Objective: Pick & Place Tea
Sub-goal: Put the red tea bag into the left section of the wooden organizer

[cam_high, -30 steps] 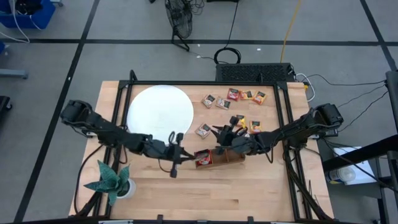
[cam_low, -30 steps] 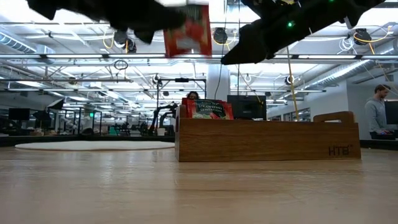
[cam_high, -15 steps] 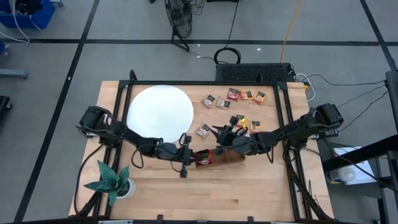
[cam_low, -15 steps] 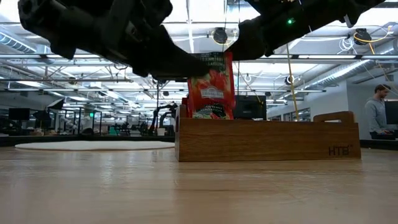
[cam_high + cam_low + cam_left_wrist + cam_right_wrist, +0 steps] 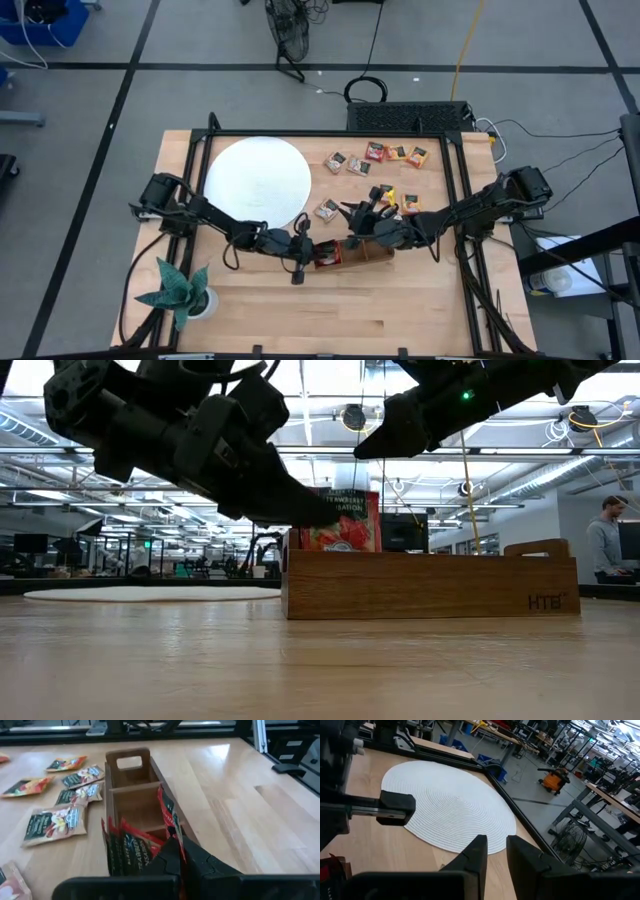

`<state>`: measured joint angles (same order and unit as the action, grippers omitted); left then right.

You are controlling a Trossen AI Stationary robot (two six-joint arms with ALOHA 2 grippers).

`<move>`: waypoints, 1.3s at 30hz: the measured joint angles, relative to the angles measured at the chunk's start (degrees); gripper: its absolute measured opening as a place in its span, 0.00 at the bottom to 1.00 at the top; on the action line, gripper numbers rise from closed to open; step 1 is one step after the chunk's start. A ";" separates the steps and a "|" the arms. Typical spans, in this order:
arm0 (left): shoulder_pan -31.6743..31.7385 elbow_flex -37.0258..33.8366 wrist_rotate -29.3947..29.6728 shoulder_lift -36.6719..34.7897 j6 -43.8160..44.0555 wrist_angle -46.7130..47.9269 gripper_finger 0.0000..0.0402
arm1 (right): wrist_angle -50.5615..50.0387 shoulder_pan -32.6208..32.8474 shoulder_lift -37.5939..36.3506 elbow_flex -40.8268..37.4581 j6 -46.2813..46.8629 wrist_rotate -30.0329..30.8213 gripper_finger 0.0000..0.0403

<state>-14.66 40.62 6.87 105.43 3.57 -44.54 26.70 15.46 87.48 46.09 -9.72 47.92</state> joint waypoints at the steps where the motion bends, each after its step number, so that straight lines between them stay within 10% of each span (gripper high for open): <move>1: 0.00 0.00 0.02 0.00 -0.02 0.11 0.03 | -0.02 0.00 0.00 0.00 -0.13 0.00 0.15; 19: 0.00 0.00 2.45 -1.76 3.07 -0.37 0.31 | -3.25 0.00 0.02 -0.02 -0.41 -0.04 0.15; 35: 0.83 0.04 4.23 -21.20 -2.04 14.07 0.48 | -7.04 -1.76 0.04 -0.02 -8.20 1.55 0.15; 39: 1.17 0.04 11.38 -25.02 -4.94 20.50 0.45 | -19.99 -10.79 -1.56 1.05 -0.50 -8.34 0.19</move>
<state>-13.49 40.66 18.25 80.40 -1.37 -24.04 6.71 4.67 85.93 47.13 -10.22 39.58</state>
